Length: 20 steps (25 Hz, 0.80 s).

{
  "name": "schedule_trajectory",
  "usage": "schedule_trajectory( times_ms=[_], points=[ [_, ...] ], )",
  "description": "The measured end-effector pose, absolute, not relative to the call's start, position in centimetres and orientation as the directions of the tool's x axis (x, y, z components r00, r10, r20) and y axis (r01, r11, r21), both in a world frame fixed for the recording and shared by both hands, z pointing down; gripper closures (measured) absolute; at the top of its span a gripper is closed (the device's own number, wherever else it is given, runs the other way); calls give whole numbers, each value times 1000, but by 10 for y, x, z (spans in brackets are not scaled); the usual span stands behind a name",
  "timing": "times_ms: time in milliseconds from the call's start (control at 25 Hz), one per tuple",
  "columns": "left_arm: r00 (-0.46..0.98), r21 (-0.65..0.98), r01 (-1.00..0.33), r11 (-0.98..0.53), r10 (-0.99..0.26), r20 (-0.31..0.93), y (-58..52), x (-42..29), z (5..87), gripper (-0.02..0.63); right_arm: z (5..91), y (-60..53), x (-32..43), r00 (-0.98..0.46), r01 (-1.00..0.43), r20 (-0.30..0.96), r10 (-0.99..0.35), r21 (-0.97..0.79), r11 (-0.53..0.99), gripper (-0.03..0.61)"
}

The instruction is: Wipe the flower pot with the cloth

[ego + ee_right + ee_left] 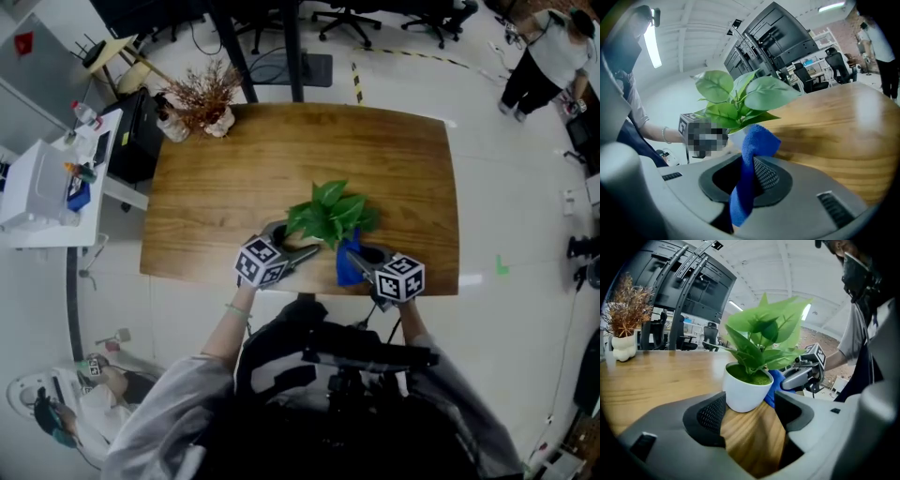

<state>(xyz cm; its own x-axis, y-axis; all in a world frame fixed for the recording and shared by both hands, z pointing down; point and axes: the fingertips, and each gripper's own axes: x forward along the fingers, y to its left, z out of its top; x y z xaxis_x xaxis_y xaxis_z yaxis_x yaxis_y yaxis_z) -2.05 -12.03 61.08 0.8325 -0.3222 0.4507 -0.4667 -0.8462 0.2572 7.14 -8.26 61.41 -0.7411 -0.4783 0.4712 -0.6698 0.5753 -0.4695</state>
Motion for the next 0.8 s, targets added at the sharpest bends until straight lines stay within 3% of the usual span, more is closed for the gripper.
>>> schedule_trajectory(
  times_ms=[200, 800],
  points=[
    [800, 278, -556, -783, -413, 435, -118, -21, 611, 301, 618, -113, 89, -709, -701, 496, -501, -421, 576, 520],
    [798, 271, -547, -792, -396, 453, -114, -13, 612, 301, 600, -150, 65, -803, -568, 447, -395, -368, 737, 520]
  ],
)
